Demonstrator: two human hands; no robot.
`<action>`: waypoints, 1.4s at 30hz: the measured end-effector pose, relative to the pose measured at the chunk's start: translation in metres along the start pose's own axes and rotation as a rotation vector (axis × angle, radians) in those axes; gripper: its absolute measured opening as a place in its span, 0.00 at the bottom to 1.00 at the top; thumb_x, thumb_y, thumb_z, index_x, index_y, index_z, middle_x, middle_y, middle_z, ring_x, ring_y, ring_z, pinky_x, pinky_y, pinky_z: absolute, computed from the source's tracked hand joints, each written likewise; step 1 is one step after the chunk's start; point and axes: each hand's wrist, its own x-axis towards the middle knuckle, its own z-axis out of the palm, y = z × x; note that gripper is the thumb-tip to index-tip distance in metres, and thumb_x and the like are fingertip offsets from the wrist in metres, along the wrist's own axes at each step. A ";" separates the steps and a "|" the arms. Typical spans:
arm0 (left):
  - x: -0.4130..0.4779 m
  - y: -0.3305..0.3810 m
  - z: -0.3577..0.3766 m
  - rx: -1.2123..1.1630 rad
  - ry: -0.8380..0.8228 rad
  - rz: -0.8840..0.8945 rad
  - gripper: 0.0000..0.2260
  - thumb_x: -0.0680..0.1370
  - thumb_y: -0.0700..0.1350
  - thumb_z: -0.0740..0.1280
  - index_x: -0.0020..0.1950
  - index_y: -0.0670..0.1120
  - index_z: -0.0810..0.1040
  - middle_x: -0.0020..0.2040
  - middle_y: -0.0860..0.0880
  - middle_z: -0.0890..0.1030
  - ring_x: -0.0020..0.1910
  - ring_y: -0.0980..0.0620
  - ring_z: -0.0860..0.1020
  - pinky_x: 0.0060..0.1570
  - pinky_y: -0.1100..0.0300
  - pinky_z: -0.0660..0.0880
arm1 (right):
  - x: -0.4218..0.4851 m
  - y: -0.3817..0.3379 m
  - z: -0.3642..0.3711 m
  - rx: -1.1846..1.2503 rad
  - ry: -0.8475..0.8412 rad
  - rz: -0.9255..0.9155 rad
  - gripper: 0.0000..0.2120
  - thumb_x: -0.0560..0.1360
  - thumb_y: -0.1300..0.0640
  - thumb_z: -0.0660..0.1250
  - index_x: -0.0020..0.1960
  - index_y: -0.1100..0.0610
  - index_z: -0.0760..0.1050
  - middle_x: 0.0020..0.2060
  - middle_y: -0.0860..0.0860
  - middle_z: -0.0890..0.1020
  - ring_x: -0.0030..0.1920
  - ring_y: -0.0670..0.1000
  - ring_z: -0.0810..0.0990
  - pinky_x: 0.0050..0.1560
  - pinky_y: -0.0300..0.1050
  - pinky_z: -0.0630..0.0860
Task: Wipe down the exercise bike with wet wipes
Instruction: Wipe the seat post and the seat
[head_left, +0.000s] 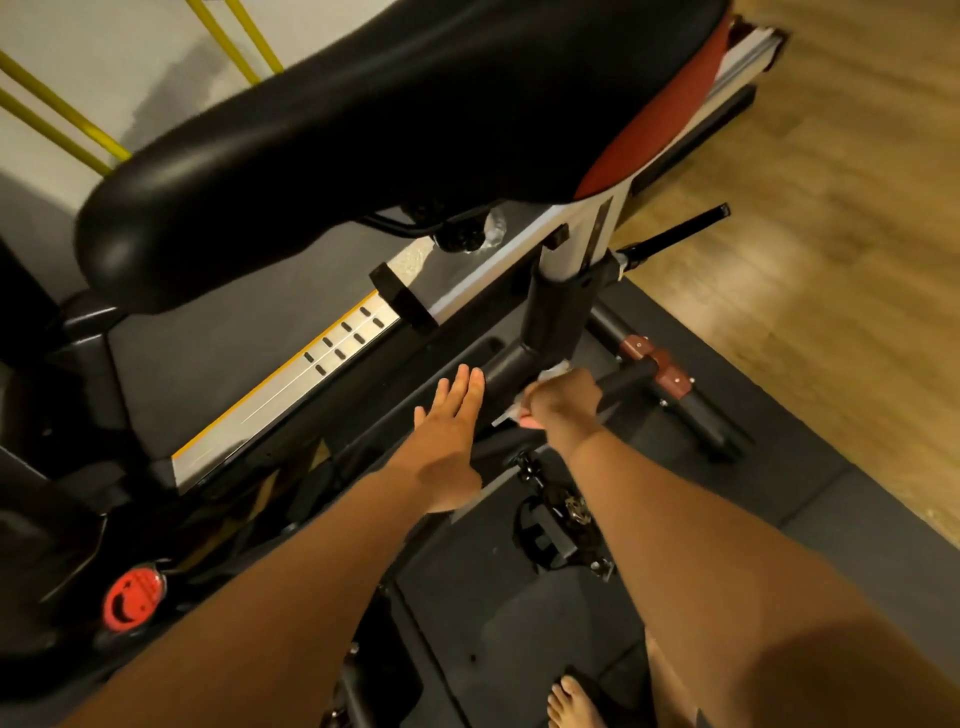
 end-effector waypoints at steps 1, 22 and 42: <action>-0.001 0.004 -0.004 -0.049 -0.006 -0.022 0.50 0.71 0.27 0.64 0.80 0.52 0.36 0.79 0.55 0.35 0.78 0.51 0.36 0.77 0.46 0.41 | -0.011 0.003 0.005 -0.054 -0.027 -0.065 0.09 0.71 0.66 0.71 0.51 0.62 0.77 0.47 0.58 0.82 0.44 0.56 0.83 0.47 0.52 0.83; -0.226 0.114 -0.067 -1.422 0.493 0.085 0.10 0.77 0.34 0.68 0.57 0.43 0.80 0.52 0.44 0.85 0.52 0.46 0.84 0.52 0.48 0.81 | -0.302 -0.066 -0.149 0.482 -0.517 -0.238 0.12 0.80 0.56 0.61 0.56 0.62 0.77 0.48 0.59 0.85 0.49 0.58 0.85 0.47 0.52 0.80; -0.225 0.220 -0.106 -1.893 0.637 0.067 0.15 0.79 0.42 0.58 0.59 0.37 0.79 0.55 0.38 0.83 0.54 0.38 0.81 0.52 0.43 0.79 | -0.280 -0.144 -0.221 0.258 -0.590 -0.502 0.10 0.83 0.53 0.57 0.54 0.51 0.77 0.47 0.51 0.85 0.46 0.50 0.85 0.40 0.46 0.81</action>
